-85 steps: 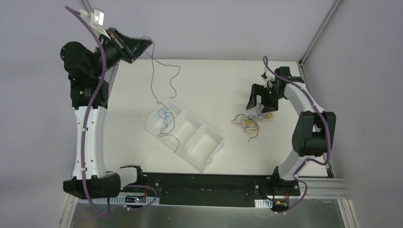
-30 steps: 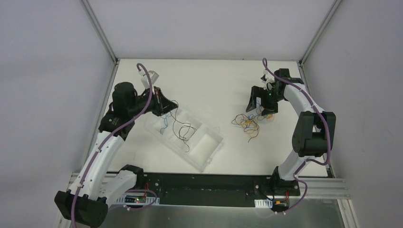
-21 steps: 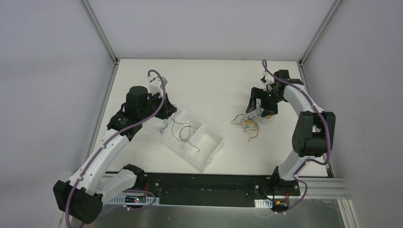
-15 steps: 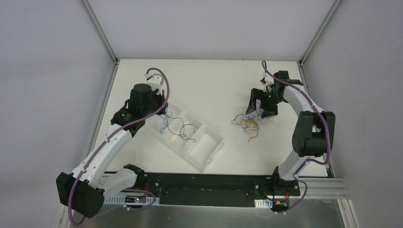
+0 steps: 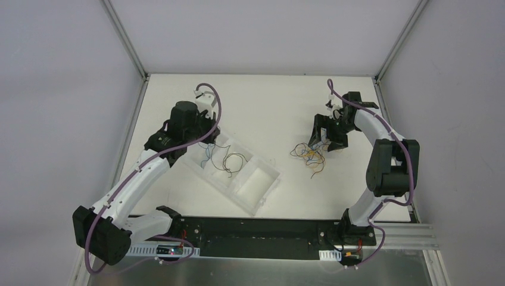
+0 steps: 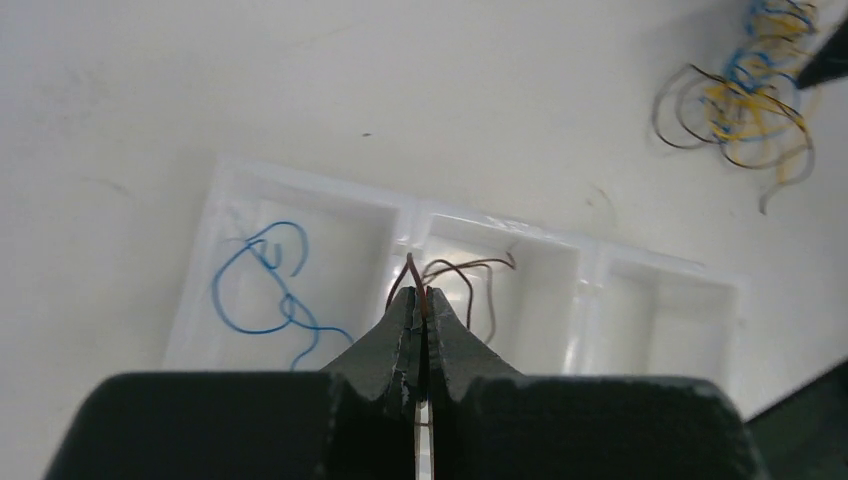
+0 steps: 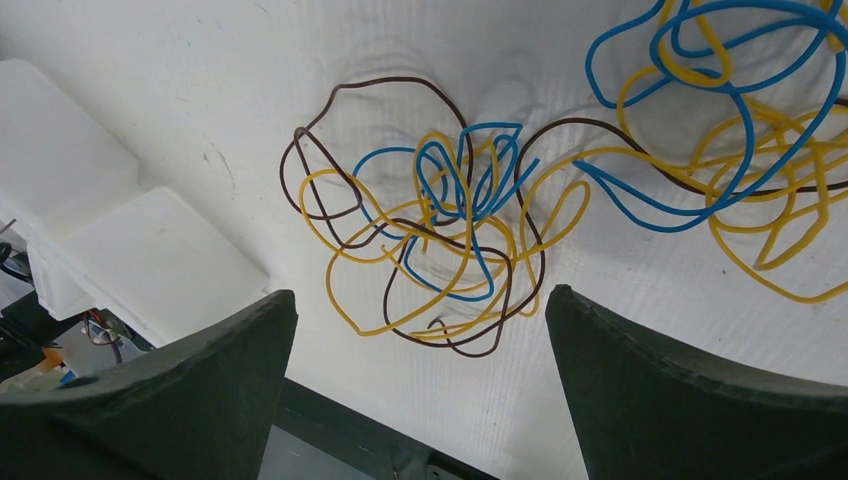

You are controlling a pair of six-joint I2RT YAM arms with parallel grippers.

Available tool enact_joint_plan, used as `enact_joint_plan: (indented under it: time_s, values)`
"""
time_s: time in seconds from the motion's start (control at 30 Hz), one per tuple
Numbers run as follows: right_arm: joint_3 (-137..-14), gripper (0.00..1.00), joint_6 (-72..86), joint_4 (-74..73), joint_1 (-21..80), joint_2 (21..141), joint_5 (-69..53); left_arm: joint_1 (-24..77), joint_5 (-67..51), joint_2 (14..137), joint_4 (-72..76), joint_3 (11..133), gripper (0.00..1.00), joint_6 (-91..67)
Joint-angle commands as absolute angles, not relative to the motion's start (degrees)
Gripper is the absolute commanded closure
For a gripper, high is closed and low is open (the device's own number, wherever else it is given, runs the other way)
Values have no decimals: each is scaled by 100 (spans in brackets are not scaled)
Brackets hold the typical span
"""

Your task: Untangle the cables

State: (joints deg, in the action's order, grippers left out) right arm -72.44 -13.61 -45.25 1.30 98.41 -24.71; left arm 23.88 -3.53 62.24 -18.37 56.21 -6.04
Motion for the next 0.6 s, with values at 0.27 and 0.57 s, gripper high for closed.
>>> enact_joint_plan:
  time_s: [0.27, 0.57]
  values:
    - [-7073, 1, -1387, -4499, 73, 9612, -2575, 2953, -2586, 7326, -1208, 4912, 100, -1165]
    - [-7026, 1, -1549, -4608, 35, 9535, -2536, 2953, -2477, 7973, -759, 4615, 100, -692]
